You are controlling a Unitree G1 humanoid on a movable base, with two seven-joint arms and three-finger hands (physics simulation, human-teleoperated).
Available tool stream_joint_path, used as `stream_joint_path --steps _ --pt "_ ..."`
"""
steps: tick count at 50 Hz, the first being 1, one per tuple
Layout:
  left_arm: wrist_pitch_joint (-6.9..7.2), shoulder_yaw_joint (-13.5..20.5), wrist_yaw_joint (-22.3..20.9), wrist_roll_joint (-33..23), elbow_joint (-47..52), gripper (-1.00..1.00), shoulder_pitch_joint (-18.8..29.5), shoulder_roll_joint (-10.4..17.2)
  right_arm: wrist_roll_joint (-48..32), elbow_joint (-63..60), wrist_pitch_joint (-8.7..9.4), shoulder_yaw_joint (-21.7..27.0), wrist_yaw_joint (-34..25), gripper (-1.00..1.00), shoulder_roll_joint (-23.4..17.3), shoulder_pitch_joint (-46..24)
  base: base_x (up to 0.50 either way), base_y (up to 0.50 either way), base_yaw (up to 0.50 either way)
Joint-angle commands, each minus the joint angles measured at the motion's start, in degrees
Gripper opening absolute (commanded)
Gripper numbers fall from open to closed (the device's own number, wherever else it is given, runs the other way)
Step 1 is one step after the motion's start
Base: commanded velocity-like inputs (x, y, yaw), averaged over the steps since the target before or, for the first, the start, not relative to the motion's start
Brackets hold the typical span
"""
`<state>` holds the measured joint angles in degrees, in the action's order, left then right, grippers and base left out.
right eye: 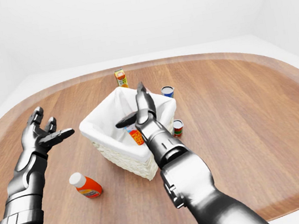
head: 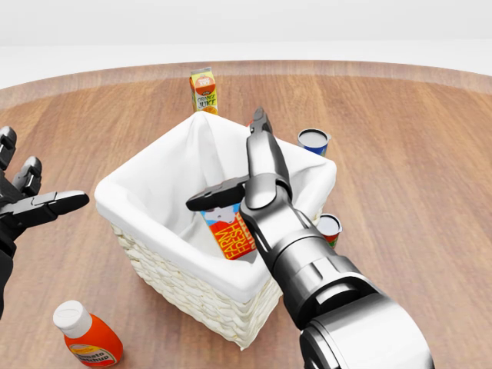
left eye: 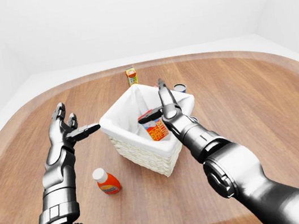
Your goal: Pick up the butter and put it in the basket.
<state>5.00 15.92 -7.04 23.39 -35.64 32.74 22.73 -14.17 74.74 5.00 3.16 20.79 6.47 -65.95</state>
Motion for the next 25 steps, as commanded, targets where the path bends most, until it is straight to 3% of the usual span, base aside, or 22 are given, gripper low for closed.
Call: stream_joint_path --steps 1,17,25 --pt "0.00 0.03 0.05 0.10 0.16 1.00 -0.01 0.01 0.32 -0.76 0.00 -0.13 -0.04 1.00 0.25 -0.12 0.00 0.00 0.00" --pt "0.00 0.00 0.13 0.08 1.89 1.00 -1.17 -0.34 1.76 -6.08 0.00 -1.79 -1.53 1.00 -0.79 1.47 0.00 0.00 0.00" --pt "0.00 -0.27 0.37 -0.49 6.61 1.00 -3.67 -1.43 2.14 -16.48 0.00 -3.55 -3.57 1.00 -1.37 6.44 0.00 0.00 0.00"
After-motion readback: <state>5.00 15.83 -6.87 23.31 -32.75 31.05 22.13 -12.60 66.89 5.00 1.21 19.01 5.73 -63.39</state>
